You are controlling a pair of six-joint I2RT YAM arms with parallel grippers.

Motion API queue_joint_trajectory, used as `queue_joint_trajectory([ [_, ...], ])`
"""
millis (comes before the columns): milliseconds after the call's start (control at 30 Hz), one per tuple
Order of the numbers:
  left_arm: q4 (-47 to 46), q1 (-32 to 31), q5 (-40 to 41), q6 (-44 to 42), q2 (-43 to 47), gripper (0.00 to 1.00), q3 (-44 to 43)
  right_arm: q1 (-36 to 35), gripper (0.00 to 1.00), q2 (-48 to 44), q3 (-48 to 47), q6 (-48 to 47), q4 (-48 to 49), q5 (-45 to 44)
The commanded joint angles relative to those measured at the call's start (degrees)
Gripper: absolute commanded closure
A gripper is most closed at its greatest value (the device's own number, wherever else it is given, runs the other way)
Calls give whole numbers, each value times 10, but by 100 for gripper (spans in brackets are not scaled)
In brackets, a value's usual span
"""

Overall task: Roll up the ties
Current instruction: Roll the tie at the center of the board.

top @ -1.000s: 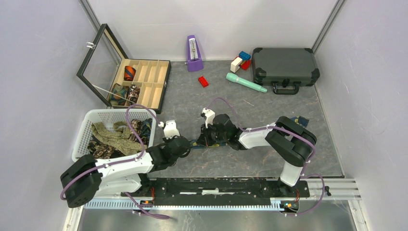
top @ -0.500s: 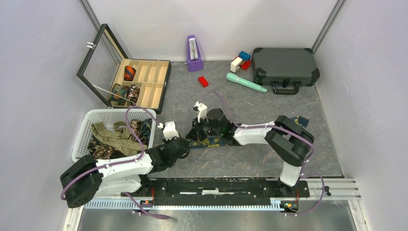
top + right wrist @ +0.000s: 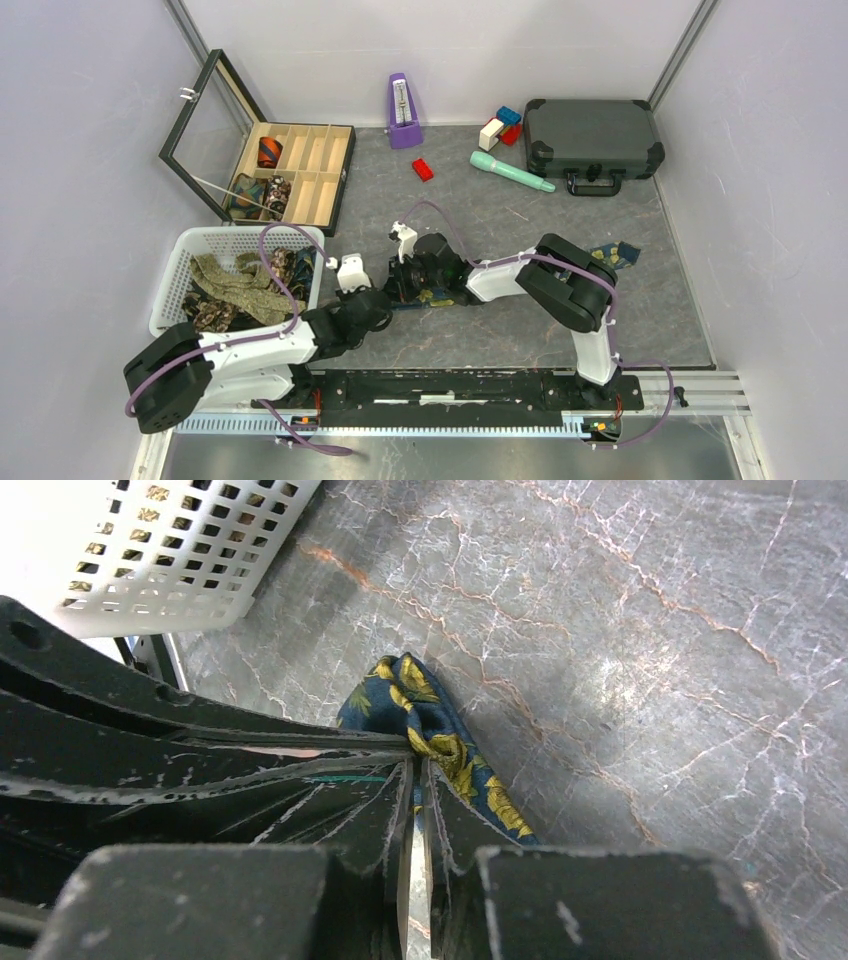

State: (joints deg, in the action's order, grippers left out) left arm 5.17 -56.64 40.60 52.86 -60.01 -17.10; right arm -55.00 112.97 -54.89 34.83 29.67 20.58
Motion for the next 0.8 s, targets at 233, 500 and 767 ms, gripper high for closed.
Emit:
queue_joint_trajectory([
  [233,32,-2,15,-1,42,92,-17,-7,89,38,-26,-6,-2,-26],
  [500,196,-2,60,41,83,28,-79,-7,90,39,-16,-10,-4,-29],
  [767,228,61,-8,36,131,26,-69,-7,90,36,-8,-13,0,-29],
])
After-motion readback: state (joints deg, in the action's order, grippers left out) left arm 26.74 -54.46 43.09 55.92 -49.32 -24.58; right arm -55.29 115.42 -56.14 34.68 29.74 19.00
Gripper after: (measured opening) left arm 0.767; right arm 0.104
